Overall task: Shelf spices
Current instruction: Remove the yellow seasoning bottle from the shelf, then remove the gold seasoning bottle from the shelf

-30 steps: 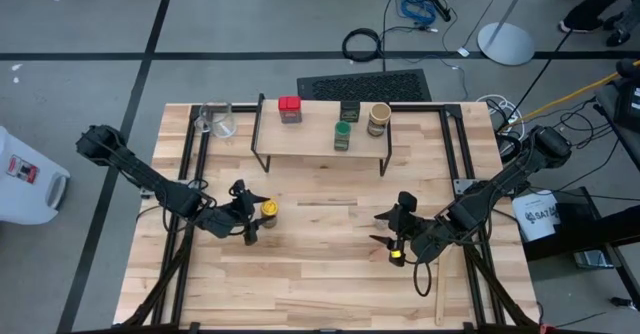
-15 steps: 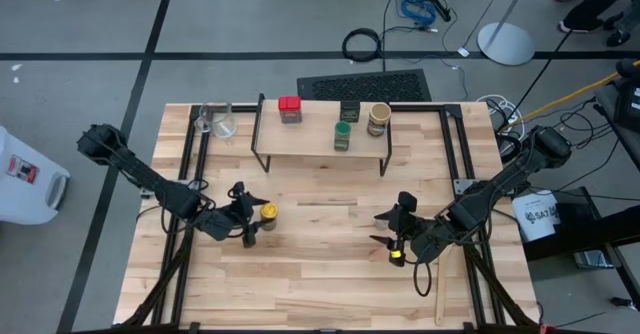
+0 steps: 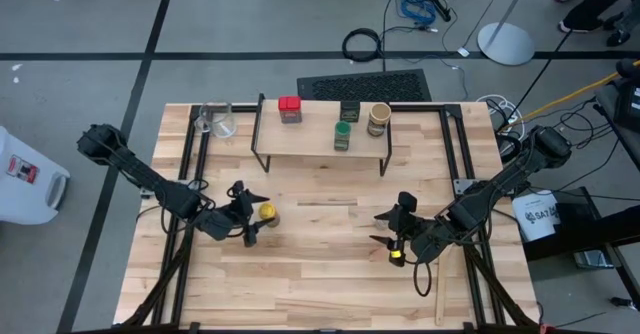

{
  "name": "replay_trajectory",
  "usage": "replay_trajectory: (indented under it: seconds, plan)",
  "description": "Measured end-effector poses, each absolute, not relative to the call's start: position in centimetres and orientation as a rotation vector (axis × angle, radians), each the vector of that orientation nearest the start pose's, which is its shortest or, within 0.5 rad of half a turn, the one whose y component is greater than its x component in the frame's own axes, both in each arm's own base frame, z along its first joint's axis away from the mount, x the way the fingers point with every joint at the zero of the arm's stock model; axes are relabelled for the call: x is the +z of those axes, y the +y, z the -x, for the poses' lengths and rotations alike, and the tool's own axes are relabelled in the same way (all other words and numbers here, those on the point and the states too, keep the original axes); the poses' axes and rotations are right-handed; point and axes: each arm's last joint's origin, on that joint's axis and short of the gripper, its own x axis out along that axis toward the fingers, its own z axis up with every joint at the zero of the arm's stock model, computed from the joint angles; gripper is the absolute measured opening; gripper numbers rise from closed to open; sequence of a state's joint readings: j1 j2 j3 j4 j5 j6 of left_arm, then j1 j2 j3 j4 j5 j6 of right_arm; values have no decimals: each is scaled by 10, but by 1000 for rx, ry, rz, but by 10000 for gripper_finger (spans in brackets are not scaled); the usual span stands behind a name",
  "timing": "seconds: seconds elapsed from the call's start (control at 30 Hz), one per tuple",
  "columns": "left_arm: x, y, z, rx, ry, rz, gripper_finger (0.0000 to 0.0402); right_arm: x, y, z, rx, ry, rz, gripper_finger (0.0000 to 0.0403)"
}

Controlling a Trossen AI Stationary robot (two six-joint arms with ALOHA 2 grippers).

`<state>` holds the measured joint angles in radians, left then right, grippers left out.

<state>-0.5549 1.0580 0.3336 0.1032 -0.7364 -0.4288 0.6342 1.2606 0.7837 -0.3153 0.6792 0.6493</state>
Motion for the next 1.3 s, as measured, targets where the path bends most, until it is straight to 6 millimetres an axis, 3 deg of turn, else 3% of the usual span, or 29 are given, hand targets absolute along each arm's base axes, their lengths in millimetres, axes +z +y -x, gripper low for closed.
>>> replay_trajectory:
  seconds: [0.47,0.63,0.73,0.87,1.1,1.3]
  plan:
    - [190,-88,-180,268,350,-30,299,232,132,-211,-247,570,-126,242]
    - [208,-91,-186,300,300,-34,299,238,118,-214,-339,521,-90,242]
    - [218,-93,-190,296,278,-30,299,255,101,-217,-399,499,-80,243]
    - [229,-94,-193,293,253,-9,299,293,75,-212,-441,461,-12,256]
    - [231,-95,-193,292,242,2,299,356,18,-173,-546,364,83,302]
    - [231,-95,-193,292,242,0,299,369,-17,-152,-537,341,86,336]
